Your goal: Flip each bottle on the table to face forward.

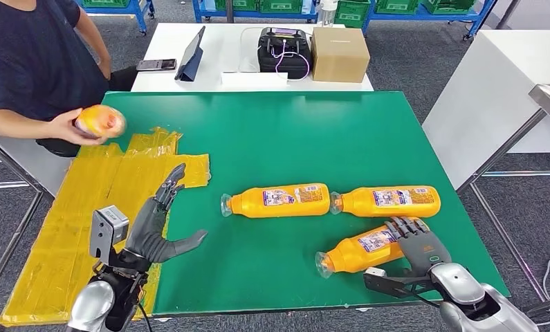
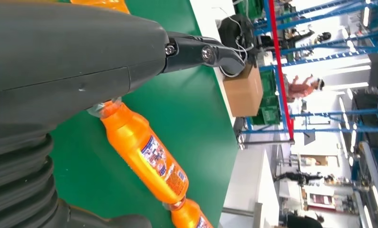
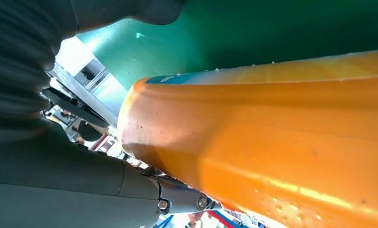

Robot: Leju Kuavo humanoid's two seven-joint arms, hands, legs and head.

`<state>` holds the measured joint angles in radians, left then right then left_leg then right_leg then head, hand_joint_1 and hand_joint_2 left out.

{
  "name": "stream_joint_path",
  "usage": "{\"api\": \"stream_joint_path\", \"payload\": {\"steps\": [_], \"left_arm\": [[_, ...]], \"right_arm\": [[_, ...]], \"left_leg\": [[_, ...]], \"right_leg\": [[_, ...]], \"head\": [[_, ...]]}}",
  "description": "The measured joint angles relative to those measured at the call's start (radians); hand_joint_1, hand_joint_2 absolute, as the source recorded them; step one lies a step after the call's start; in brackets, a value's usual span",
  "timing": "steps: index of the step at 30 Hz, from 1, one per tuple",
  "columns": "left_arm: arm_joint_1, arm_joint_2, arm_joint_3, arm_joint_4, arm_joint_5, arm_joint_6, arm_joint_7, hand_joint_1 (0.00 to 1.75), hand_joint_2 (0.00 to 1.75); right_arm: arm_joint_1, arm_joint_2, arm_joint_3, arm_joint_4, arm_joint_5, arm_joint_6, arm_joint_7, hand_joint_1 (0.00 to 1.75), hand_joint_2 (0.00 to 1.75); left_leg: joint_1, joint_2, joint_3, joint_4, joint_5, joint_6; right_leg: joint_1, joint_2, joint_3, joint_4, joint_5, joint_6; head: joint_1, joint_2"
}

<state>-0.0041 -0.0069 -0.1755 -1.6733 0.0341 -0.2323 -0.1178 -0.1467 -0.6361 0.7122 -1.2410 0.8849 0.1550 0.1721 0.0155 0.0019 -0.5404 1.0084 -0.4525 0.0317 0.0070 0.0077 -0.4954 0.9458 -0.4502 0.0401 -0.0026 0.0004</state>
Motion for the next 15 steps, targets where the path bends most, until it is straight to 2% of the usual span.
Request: {"api": "stream_joint_path", "payload": {"steps": [2, 6, 15], "left_arm": [[-0.005, -0.001, -0.002, 0.004, 0.000, -0.001, 0.000, 0.00, 1.75], [-0.011, -0.002, -0.005, 0.013, 0.000, -0.001, -0.003, 0.00, 0.00], [-0.016, -0.002, -0.013, 0.019, -0.004, 0.001, -0.003, 0.00, 0.00]], "right_arm": [[-0.004, -0.012, 0.013, 0.000, -0.015, 0.001, 0.001, 0.00, 1.75], [-0.009, -0.029, 0.031, 0.000, -0.024, 0.000, 0.008, 0.00, 1.75], [-0.014, -0.041, 0.066, 0.001, -0.005, -0.016, 0.058, 0.00, 1.75]], "left_leg": [[0.000, 0.000, 0.000, 0.000, -0.001, 0.001], [0.001, -0.001, 0.002, 0.000, -0.001, 0.003], [0.001, -0.004, 0.002, 0.000, -0.002, 0.005]], "right_leg": [[0.000, 0.000, 0.001, -0.001, 0.000, 0.000], [0.001, 0.000, 0.006, -0.003, -0.001, 0.001], [0.000, -0.001, 0.009, -0.009, -0.001, 0.001]], "head": [[0.000, 0.000], [0.000, 0.000], [0.000, 0.000]]}}
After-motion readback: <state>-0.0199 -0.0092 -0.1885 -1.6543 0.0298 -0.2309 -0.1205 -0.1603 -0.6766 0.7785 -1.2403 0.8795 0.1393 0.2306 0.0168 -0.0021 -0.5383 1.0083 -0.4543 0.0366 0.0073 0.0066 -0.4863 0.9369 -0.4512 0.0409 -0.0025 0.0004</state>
